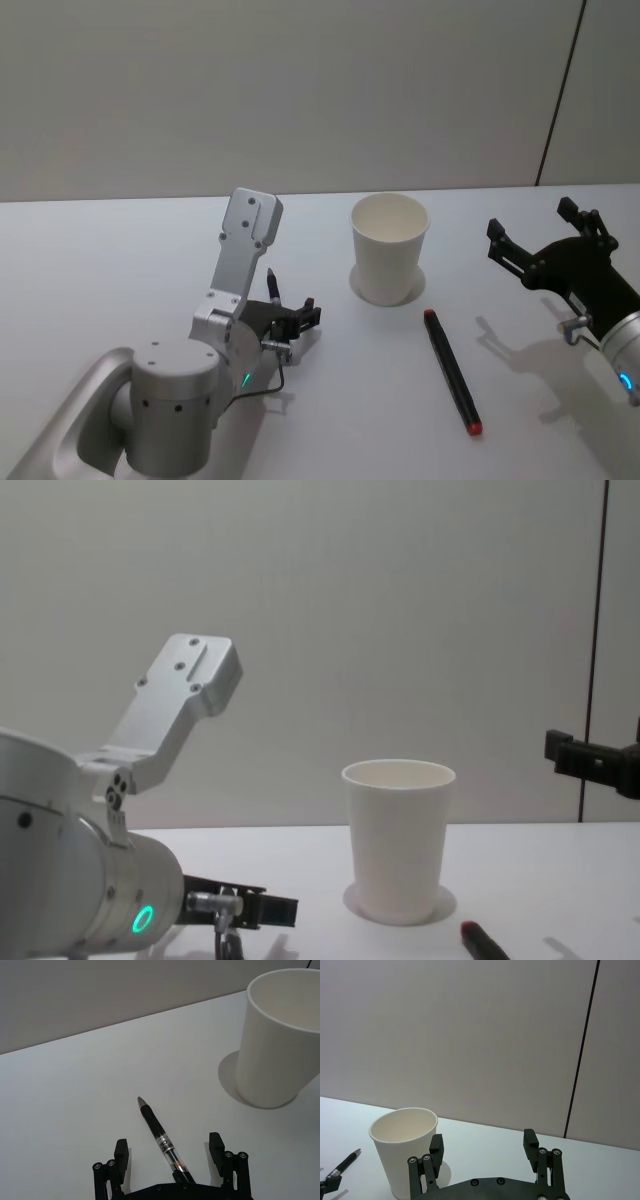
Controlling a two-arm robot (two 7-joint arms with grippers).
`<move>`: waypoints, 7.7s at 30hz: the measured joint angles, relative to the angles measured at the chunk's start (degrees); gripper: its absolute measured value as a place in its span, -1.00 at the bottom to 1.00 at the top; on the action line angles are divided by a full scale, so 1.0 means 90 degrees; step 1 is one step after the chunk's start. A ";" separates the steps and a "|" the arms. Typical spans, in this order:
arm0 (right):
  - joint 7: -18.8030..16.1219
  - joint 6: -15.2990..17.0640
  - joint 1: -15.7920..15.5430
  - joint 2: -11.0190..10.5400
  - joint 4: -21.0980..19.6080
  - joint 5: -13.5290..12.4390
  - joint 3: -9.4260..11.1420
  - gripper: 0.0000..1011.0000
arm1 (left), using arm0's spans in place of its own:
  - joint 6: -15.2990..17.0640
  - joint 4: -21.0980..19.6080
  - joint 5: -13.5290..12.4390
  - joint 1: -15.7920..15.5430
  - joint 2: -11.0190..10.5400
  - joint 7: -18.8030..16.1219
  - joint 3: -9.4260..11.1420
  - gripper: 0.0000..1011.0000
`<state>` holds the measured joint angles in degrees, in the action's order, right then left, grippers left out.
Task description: Place the pen into the pen holder.
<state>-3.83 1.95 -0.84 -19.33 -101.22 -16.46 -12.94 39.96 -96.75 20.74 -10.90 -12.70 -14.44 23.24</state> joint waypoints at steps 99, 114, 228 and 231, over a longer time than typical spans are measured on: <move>0.0000 0.0000 0.0000 0.0000 -0.0001 0.0000 -0.0001 0.98 | 0.0454 0.0422 -0.0629 -0.0198 0.0539 0.0005 -0.0154 -0.41; 0.0000 0.0000 0.0000 0.0000 0.0000 0.0000 0.0000 0.98 | 0.0554 0.0409 -0.0801 -0.0179 0.0567 0.0411 -0.0145 -0.74; 0.0000 0.0000 0.0000 0.0000 0.0000 0.0000 0.0000 0.98 | -0.5910 0.0453 0.0422 0.0531 -0.0715 0.6055 -0.0854 -0.74; 0.0000 0.0000 0.0000 0.0000 0.0000 0.0000 0.0000 0.98 | -0.5909 0.0489 0.0356 0.0533 -0.0721 0.6136 -0.0821 -0.74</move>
<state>-3.83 1.95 -0.84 -19.33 -101.23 -16.46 -12.94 -13.22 -92.35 23.94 -6.11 -19.19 40.78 15.85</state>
